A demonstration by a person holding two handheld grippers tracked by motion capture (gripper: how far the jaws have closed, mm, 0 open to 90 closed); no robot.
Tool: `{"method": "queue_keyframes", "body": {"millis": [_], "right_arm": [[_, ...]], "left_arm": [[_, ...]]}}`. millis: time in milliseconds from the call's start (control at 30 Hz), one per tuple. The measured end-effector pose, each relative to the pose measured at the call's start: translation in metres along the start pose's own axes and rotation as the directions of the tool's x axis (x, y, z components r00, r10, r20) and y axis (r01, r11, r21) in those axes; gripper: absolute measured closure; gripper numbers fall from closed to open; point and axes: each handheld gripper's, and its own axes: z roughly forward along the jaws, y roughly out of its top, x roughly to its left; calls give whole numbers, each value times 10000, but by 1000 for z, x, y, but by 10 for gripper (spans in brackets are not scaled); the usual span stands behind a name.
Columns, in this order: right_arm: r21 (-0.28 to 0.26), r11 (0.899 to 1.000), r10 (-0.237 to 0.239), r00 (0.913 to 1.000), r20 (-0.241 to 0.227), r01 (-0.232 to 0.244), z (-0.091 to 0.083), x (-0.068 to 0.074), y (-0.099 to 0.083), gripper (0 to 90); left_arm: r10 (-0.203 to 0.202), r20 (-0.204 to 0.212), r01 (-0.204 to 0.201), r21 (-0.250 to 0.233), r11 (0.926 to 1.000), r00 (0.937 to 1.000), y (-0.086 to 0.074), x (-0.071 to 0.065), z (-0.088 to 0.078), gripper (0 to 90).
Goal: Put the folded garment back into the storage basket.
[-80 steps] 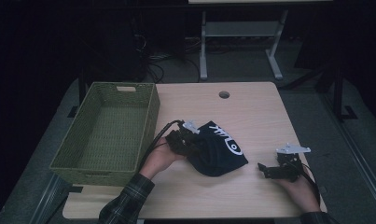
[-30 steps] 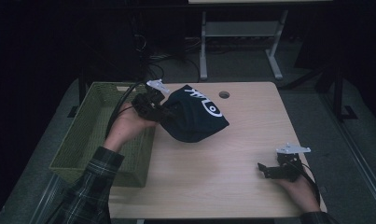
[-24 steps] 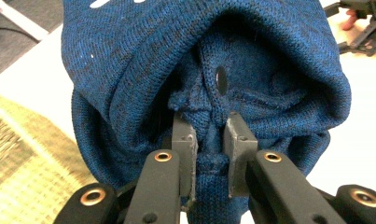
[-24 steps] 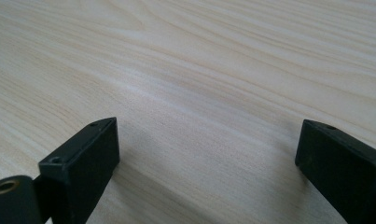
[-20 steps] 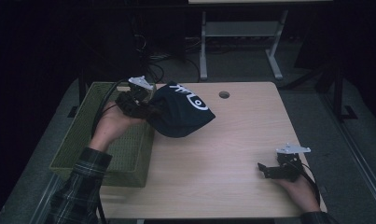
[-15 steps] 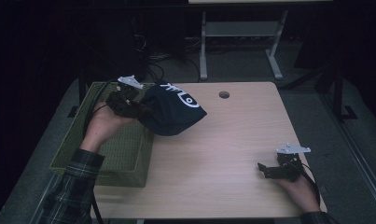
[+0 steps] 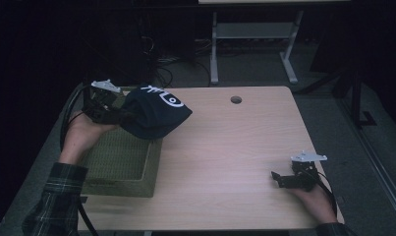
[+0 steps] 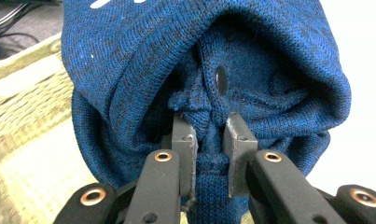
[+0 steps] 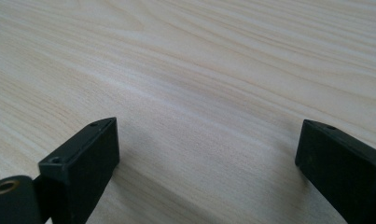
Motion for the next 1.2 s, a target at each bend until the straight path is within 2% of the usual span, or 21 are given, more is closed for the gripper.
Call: {"method": "queue_keyframes", "body": {"millis": [200,233,500,967,1067,1200], "right_arm": [[4,10000,10,10000,1,-10,0,0,0,59],[4,10000,10,10000,1,-10,0,0,0,59],[8,10000,9,10000,2,-9,0,0,0,58],[7,10000,7,10000,2,-7,0,0,0,59],[10,10000,8,10000,2,-8,0,0,0,59],[8,10000,1,10000,2,-1,0,0,0,59]], "left_arm": [[-538,-438,534,-105,9985,9976,-16,17,-9,769],[-703,-521,696,-155,9975,9962,-19,20,-10,769],[-1291,-1197,1292,-75,9916,9844,-41,40,-13,769],[-2082,-1789,2150,192,9764,9616,-77,65,0,769],[-2064,-2016,2181,372,9752,9575,-83,66,5,769],[-2176,-2043,2327,529,9711,9544,-91,67,16,769]]}}
